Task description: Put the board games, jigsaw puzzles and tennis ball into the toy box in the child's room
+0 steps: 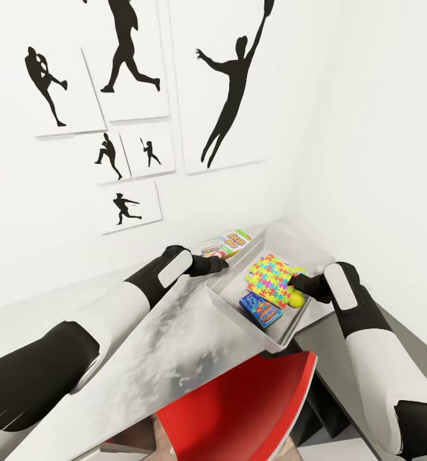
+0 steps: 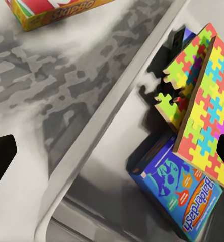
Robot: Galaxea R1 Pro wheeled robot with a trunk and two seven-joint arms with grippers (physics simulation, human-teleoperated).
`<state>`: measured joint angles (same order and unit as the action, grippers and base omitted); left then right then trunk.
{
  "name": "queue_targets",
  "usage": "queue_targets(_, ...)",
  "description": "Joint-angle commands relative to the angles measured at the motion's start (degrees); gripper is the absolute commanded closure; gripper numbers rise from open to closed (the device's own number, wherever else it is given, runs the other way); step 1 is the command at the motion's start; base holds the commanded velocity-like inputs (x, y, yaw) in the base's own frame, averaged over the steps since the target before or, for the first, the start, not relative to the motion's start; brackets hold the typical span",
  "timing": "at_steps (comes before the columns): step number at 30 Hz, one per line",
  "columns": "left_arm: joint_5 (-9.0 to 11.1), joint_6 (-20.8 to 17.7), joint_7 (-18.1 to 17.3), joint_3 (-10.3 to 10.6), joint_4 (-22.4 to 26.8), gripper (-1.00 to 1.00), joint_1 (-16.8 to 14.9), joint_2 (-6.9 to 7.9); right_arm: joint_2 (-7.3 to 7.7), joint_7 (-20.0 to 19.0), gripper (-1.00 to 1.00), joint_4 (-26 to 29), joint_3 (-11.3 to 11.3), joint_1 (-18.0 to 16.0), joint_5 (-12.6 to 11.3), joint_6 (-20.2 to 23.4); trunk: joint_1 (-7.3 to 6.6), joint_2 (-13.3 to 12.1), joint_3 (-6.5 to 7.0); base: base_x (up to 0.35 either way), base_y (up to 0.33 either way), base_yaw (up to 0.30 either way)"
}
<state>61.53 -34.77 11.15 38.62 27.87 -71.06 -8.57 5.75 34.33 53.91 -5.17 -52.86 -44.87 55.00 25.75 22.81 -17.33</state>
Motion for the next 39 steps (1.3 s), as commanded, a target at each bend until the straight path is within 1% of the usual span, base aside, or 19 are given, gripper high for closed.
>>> queue_targets(1, 0.61, -0.03, 0.49, 0.31, 0.08, -1.00, -0.07, 0.03, 0.01, 0.56, -1.00, 0.06, -0.01, -0.05, -0.60, 0.13, 0.03, 0.11, -0.11, 0.000, 0.000, 0.000)
queue_targets(8, 0.61, -0.03, 0.32, 0.32, -0.56, -1.00, -0.05, 0.04, 0.04, 0.56, -1.00, 0.06, -0.01, -0.05, -0.60, 0.17, 0.03, 0.11, -0.11, 0.000, 0.000, 0.000)
queue_targets(12, 0.59, -0.03, -0.87, 0.32, -2.11, -1.00, -0.05, 0.04, 0.07, 0.56, -1.00, 0.06, -0.01, -0.05, -0.63, 0.19, 0.03, 0.11, -0.11, 0.000, 0.000, 0.000)
queue_targets(19, 0.54, -0.03, -1.99, 0.32, -3.17, -1.00, -0.04, 0.08, 0.15, 0.53, -1.00, 0.06, -0.01, -0.05, -0.65, 0.25, 0.03, 0.11, -0.11, 0.000, 0.000, 0.000)
queue_targets(39, 0.49, -0.03, -2.52, 0.32, -3.69, -1.00, -0.04, 0.10, 0.48, 0.48, -1.00, 0.06, -0.06, -0.05, -0.70, 0.28, 0.03, 0.11, -0.11, 0.000, 0.000, 0.000)
